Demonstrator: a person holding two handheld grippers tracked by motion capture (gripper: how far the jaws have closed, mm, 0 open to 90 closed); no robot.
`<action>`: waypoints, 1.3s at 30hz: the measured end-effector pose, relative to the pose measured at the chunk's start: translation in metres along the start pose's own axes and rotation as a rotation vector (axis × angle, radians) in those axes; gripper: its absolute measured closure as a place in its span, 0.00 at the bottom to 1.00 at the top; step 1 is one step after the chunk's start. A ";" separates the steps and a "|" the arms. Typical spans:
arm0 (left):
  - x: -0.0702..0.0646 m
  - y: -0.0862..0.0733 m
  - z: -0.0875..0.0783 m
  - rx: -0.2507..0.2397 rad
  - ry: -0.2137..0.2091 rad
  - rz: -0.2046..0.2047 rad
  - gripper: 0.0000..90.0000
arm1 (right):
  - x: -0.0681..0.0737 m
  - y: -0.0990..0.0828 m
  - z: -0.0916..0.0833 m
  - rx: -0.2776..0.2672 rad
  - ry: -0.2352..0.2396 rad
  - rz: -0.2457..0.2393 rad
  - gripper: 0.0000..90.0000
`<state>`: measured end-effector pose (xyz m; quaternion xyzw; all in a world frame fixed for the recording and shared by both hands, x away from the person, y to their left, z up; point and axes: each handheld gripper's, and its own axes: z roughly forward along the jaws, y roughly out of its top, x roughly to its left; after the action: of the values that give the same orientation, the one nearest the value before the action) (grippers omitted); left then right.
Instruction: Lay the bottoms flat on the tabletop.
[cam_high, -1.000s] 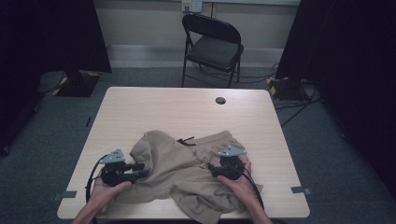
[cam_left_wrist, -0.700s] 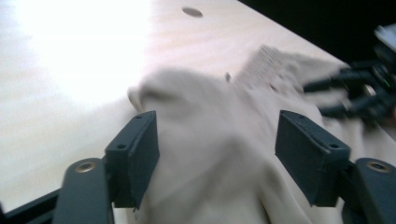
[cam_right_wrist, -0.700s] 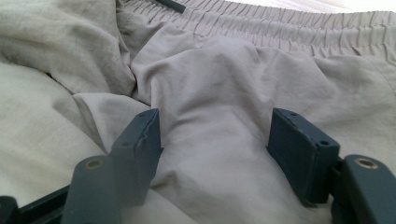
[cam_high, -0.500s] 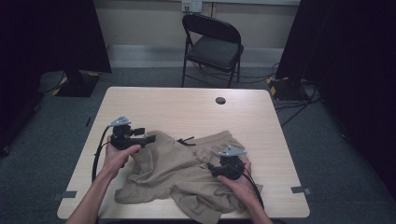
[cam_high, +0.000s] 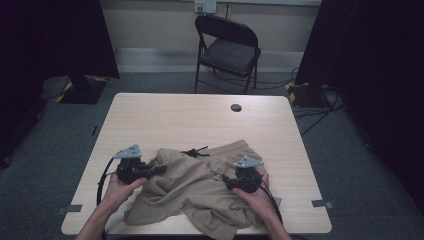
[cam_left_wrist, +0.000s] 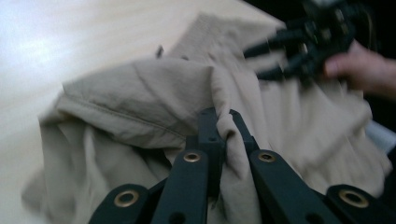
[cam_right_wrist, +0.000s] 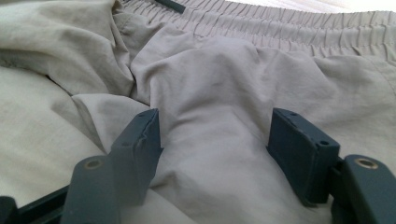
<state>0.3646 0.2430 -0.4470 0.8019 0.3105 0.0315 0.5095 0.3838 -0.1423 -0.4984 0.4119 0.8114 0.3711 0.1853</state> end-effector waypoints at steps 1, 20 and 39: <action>-0.004 -0.007 -0.005 0.004 -0.013 0.000 0.98 | 0.000 0.000 0.000 0.000 -0.002 -0.007 0.38; -0.005 -0.023 -0.015 0.002 -0.007 -0.043 0.75 | -0.006 0.014 -0.007 0.023 0.063 0.008 0.33; 0.052 -0.007 0.043 0.064 0.043 -0.177 0.74 | -0.050 0.040 0.018 0.089 0.000 0.016 0.54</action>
<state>0.4189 0.2379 -0.4875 0.7864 0.3917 -0.0065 0.4776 0.4455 -0.1591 -0.4800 0.4263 0.8237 0.3363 0.1637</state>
